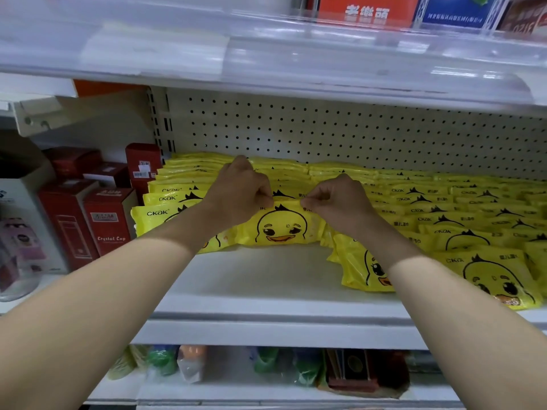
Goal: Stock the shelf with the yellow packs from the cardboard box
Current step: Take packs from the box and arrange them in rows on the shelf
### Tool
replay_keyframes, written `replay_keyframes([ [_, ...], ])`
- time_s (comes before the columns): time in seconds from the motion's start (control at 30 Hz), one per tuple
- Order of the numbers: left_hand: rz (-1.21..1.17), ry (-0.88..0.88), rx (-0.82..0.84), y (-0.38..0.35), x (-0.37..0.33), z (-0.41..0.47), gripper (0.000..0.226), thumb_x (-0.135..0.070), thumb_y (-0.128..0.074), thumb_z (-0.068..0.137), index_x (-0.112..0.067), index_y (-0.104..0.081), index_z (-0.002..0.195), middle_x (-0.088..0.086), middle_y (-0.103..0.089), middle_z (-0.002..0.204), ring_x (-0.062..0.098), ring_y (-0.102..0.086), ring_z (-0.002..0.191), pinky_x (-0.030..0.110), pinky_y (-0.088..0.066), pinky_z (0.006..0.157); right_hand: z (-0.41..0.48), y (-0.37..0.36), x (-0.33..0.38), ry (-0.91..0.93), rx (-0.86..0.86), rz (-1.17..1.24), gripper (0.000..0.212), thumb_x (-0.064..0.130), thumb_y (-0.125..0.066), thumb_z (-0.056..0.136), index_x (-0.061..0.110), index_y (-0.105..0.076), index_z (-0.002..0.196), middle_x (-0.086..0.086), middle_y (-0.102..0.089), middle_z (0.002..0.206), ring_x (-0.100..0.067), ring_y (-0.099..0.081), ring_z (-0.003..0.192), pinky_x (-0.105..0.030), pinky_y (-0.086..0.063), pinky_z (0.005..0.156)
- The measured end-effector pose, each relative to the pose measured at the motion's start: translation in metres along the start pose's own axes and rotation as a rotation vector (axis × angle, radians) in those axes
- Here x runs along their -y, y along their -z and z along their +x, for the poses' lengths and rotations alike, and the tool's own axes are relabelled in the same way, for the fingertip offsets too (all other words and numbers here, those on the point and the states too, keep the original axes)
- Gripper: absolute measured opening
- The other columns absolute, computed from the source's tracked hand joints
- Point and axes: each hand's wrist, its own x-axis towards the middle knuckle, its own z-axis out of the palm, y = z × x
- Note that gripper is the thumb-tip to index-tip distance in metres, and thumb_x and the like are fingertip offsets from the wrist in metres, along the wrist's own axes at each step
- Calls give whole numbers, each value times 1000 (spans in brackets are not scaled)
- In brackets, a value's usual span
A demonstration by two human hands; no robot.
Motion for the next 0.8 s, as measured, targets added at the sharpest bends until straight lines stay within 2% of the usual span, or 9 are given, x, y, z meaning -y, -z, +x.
replay_keyframes([
  [0.13,83,-5,-54,-9,2,1,13,-36,-71,84,-27,-73,93,-2,-64,93,18,-42,112,26,-24,88,2,-8,0,10,-37,-72,7,31,-77,81,31,-74,74,9,-72,83,-13,-65,95,-32,-53,86],
  [0.2,47,-28,-77,-9,6,-5,27,-45,-74,78,-27,-69,99,-7,-66,92,18,-44,109,30,-31,89,-2,-6,0,12,-2,-84,9,39,-77,79,41,-69,77,3,-66,96,-14,-60,101,-31,-49,89],
  [0.27,18,-41,-60,-7,10,-13,53,-55,-76,69,-26,-63,111,-10,-66,99,17,-43,110,32,-34,94,-6,-1,1,9,32,-122,19,47,-79,75,39,-71,91,-1,-53,105,-13,-51,100,-27,-41,90],
  [0.33,77,-56,-38,-7,12,-18,69,-62,-75,63,-25,-59,118,-9,-63,106,19,-40,114,31,-31,97,-9,2,2,10,34,-138,36,50,-83,69,36,-71,100,4,-48,101,-13,-49,101,-27,-40,92],
  [0.43,197,-77,-13,-9,11,-20,75,-63,-77,60,-24,-59,121,-4,-58,112,21,-38,118,31,-27,101,-10,-2,8,10,24,-190,51,53,-87,60,32,-68,103,19,-39,88,-13,-47,103,-26,-40,91],
  [0.57,297,-133,-21,-12,10,-17,74,-61,-78,62,-22,-57,122,-1,-56,113,22,-37,119,30,-23,107,-11,-10,13,74,-10,-335,54,50,-86,64,25,-63,105,19,-43,81,-18,-47,109,-33,-39,92],
  [0.67,339,-168,-9,-10,13,-18,86,-66,-75,60,-22,-52,130,0,-54,121,23,-35,125,32,-16,114,-11,-10,13,64,-11,-352,66,52,-85,63,26,-55,115,11,-60,99,-20,-46,112,-35,-38,92],
  [0.73,375,-180,37,-10,17,-22,104,-72,-75,54,-23,-43,141,1,-47,135,24,-27,137,37,-3,120,-12,-10,12,47,22,-411,85,59,-84,58,29,-48,128,5,-61,114,-21,-42,116,-35,-34,95],
  [0.8,470,-192,112,-11,19,-25,117,-76,-72,54,-24,-28,149,0,-33,150,24,-11,147,40,6,121,-14,-12,11,63,61,-524,104,64,-83,54,31,-37,141,2,-57,122,-23,-38,122,-35,-30,101],
])
